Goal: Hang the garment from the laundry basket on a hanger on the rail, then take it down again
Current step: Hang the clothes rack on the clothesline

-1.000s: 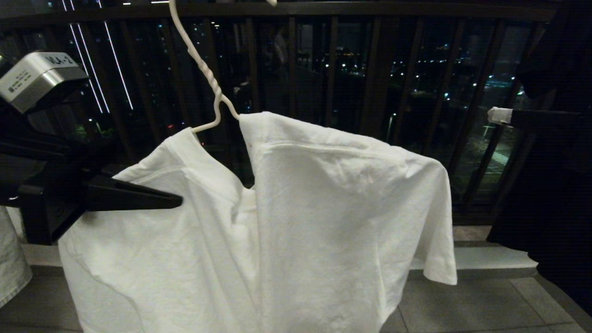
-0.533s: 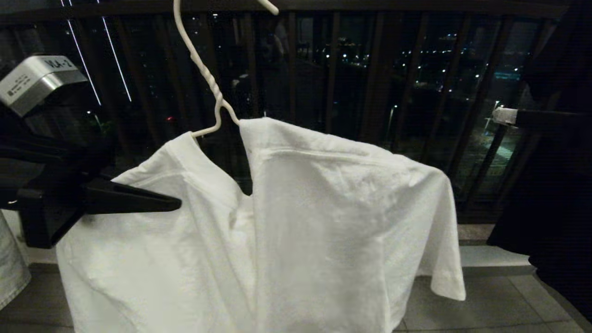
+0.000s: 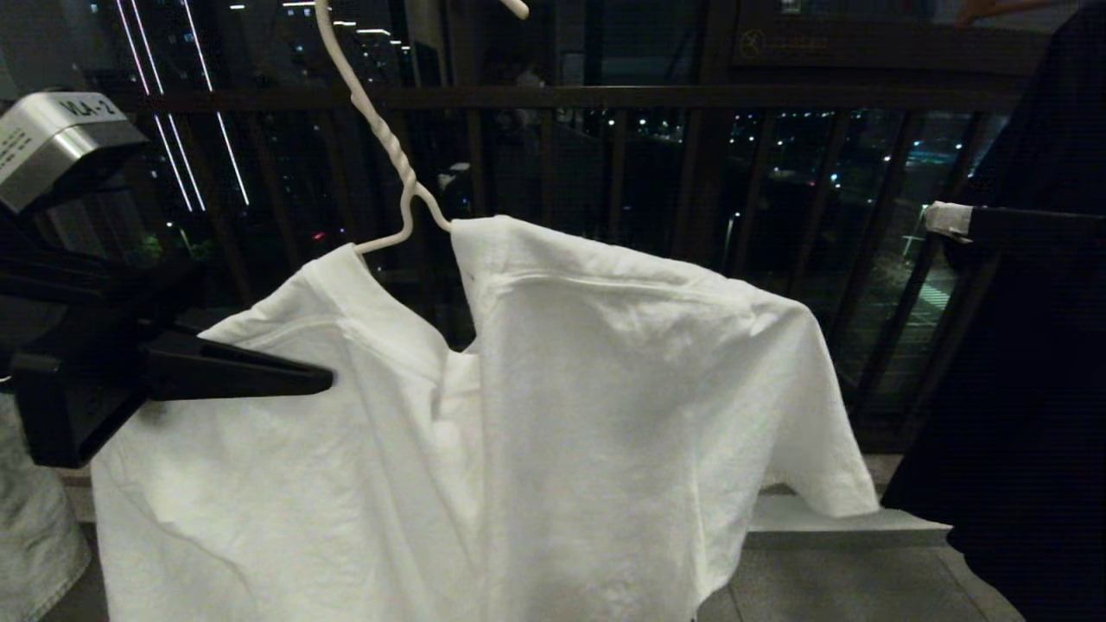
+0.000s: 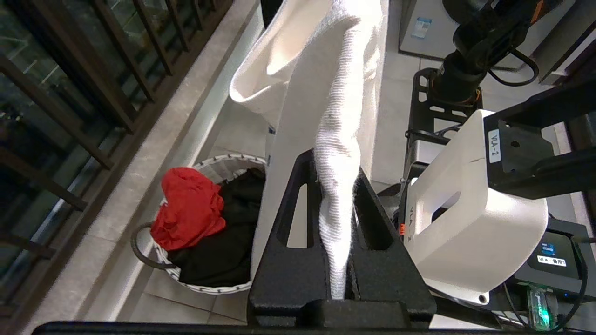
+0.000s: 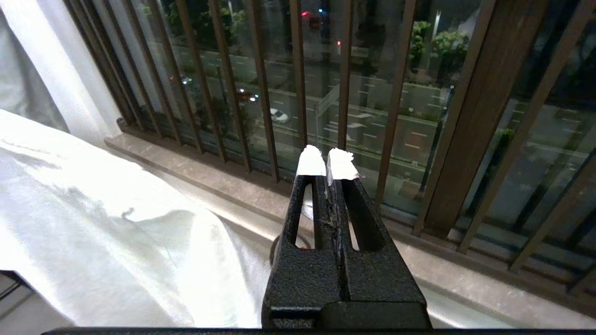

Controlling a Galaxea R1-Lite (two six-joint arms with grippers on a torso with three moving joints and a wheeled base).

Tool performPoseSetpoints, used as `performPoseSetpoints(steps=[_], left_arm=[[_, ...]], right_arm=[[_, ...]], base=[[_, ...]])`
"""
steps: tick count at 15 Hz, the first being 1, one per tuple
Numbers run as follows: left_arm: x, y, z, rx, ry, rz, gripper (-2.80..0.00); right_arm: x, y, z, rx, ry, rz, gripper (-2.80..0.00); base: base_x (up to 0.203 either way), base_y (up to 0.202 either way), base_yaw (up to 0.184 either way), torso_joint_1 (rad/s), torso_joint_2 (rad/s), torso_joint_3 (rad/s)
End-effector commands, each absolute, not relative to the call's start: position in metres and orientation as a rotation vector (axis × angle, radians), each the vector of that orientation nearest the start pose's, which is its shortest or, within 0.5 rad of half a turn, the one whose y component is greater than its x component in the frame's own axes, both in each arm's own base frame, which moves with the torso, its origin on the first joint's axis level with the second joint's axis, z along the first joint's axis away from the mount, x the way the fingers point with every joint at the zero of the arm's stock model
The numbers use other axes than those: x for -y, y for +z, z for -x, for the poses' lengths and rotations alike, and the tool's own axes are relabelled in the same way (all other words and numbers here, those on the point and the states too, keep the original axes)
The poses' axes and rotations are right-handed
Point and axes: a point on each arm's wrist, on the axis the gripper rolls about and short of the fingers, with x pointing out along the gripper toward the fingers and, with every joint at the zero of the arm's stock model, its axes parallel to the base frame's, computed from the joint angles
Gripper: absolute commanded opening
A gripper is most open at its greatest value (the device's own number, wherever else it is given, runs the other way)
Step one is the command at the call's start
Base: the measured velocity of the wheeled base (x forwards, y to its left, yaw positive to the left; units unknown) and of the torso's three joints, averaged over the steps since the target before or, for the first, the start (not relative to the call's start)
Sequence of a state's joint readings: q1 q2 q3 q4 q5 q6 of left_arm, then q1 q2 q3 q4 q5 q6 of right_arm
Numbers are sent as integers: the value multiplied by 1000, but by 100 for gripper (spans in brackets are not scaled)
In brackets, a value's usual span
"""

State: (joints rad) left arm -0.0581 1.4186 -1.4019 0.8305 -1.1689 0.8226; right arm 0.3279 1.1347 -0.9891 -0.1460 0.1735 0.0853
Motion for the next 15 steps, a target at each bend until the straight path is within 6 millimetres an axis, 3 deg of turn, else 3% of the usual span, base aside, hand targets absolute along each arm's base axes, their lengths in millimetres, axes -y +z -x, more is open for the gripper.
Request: performPoseSetpoints(steps=[1,15], left_arm=[[32,305,-184,-227,-1351,-220,-280],[33,305,-175,-220,-1358,-226,-280]], right_arm=[[-55,322,-149,-18,501,-78,-280],[-52,325,-141,7,505,-66,-280]], base=[[0,0,0,148,-474,-310],[0,0,0,204,-504,-310]])
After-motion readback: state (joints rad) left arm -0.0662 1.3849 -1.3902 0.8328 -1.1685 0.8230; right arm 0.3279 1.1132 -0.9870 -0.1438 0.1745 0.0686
